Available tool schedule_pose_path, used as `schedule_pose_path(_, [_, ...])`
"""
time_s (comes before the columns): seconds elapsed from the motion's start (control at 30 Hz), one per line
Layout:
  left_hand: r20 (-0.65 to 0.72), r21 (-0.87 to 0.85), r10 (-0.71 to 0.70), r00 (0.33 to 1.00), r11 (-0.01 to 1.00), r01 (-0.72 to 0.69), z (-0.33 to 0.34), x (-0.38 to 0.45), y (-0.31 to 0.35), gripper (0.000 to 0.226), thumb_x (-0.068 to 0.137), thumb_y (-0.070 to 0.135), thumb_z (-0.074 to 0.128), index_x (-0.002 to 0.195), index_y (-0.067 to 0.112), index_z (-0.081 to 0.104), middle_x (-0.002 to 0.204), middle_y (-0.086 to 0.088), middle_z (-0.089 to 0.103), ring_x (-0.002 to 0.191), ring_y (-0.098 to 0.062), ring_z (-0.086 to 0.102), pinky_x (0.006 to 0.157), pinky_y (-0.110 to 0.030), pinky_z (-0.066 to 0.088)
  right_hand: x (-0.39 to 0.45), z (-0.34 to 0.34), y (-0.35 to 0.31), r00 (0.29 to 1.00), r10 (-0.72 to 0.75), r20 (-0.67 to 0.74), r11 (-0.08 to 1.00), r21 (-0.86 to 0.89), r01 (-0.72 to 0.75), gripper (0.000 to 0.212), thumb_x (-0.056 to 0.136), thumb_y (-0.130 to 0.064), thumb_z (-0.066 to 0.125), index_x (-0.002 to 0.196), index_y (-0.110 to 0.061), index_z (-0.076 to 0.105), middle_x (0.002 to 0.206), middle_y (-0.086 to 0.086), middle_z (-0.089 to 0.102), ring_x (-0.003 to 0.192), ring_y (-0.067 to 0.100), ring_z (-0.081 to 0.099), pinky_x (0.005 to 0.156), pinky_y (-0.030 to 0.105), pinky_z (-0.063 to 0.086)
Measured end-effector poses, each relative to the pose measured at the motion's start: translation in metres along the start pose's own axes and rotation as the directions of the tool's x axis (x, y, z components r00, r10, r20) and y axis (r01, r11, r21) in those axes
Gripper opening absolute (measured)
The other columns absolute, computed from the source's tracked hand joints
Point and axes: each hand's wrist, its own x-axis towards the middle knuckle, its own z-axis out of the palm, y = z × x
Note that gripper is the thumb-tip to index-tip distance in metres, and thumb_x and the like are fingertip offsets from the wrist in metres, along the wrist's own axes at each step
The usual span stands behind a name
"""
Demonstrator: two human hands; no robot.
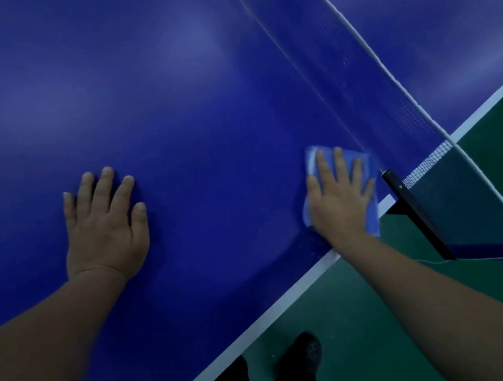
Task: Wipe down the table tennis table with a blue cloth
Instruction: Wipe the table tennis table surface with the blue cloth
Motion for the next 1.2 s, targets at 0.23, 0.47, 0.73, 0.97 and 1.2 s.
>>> schedule_pose_path(0.23, [0.018,-0.01,-0.013,1.0,1.0,0.014,-0.002,0.0,0.001,0.064,0.099,0.048,0.019,0.151,0.015,0.038,0.163,-0.007,0.022,0.152,-0.025,0.007,0.123,-0.045,-0.006,-0.02,0.019,-0.106,0.937,-0.35,0.002,0.935,-0.064,0.35,0.06,0.099,-0.055,0.018,0.157,-0.04,0.014,0.168,-0.006,0.005,0.153,0.034,-0.003,0.118,0.065,-0.006])
schedule_pose_path(0.47, [0.025,-0.023,-0.015,1.0,1.0,0.016,-0.003,0.0,0.003,0.063,0.098,0.046,0.022,0.149,0.014,0.04,0.162,-0.009,0.025,0.152,-0.027,0.009,0.123,-0.046,-0.005,-0.075,0.024,-0.019,0.73,-0.684,-0.003,0.728,-0.079,0.681,0.048,0.103,-0.048,0.037,0.15,-0.036,0.041,0.163,-0.004,0.028,0.152,0.033,0.018,0.119,0.061,0.014])
schedule_pose_path(0.73, [0.015,-0.012,-0.008,1.0,1.0,0.008,-0.004,-0.001,0.004,0.063,0.099,0.045,0.021,0.149,0.013,0.04,0.161,-0.01,0.026,0.152,-0.028,0.011,0.123,-0.047,-0.003,-0.028,-0.011,0.069,0.972,-0.081,-0.221,0.972,0.2,0.127,0.036,0.1,-0.023,0.05,0.134,-0.016,0.063,0.14,0.007,0.057,0.121,0.04,0.049,0.097,0.061,0.045])
schedule_pose_path(0.97, [0.015,-0.015,-0.013,1.0,1.0,0.013,-0.003,-0.002,0.003,0.064,0.098,0.047,0.019,0.15,0.013,0.039,0.162,-0.009,0.024,0.152,-0.027,0.008,0.122,-0.045,-0.006,-0.065,0.015,-0.046,0.893,-0.429,-0.138,0.903,-0.043,0.427,0.043,0.103,-0.032,0.037,0.143,-0.027,0.053,0.154,-0.001,0.045,0.126,0.038,0.046,0.092,0.044,0.04])
schedule_pose_path(1.2, [0.022,-0.036,-0.017,1.0,0.999,0.017,-0.005,-0.002,0.005,0.064,0.098,0.046,0.021,0.149,0.013,0.04,0.162,-0.01,0.024,0.152,-0.027,0.008,0.123,-0.049,-0.003,-0.042,-0.013,0.07,0.948,-0.268,-0.174,0.961,-0.117,0.251,0.045,0.088,0.002,0.05,0.13,-0.008,0.063,0.135,0.018,0.059,0.104,0.041,0.058,0.084,0.045,0.045])
